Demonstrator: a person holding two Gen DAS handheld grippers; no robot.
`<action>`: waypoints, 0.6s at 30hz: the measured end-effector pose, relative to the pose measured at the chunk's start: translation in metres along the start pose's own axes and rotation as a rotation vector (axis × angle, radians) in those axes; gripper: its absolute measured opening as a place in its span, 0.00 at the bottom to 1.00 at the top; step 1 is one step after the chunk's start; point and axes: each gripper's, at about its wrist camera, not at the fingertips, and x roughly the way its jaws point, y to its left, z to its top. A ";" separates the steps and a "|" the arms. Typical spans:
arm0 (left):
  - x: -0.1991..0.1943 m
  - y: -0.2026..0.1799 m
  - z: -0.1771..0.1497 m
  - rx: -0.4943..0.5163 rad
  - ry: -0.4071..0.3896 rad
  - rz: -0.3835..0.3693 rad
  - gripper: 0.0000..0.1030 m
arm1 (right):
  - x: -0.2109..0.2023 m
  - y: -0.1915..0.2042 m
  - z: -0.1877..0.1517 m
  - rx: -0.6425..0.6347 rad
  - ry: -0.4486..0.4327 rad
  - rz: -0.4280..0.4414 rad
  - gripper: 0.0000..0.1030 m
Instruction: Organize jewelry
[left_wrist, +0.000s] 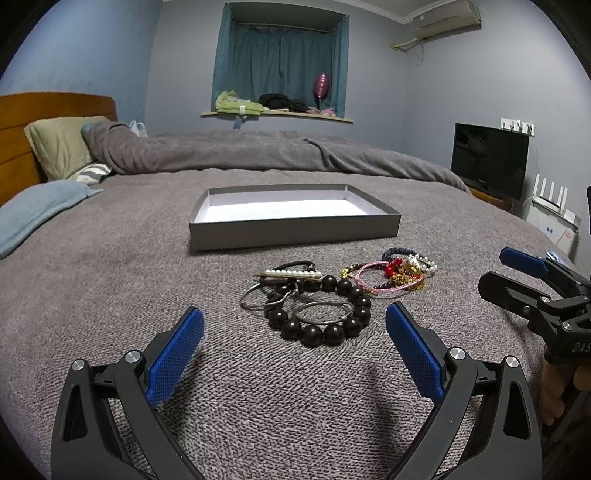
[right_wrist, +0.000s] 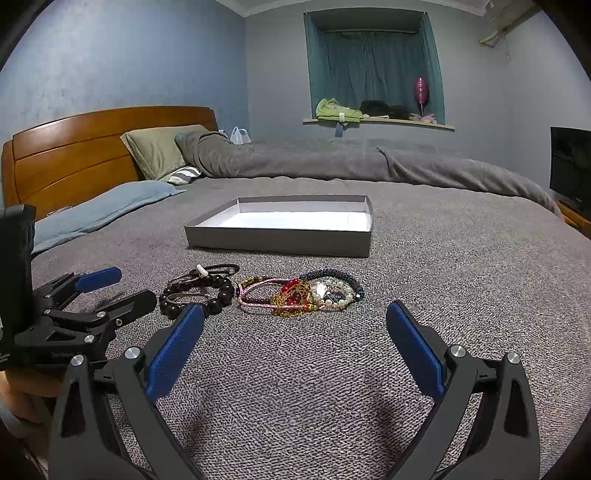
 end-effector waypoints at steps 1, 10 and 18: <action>0.000 0.000 0.000 0.000 -0.001 0.000 0.95 | 0.000 0.000 0.000 0.000 0.000 0.000 0.95; 0.001 0.002 0.003 -0.022 0.010 -0.023 0.94 | 0.001 -0.001 0.000 0.009 0.003 0.005 0.95; 0.005 0.001 0.015 -0.004 0.045 -0.024 0.93 | 0.005 -0.006 0.006 0.038 0.031 0.022 0.93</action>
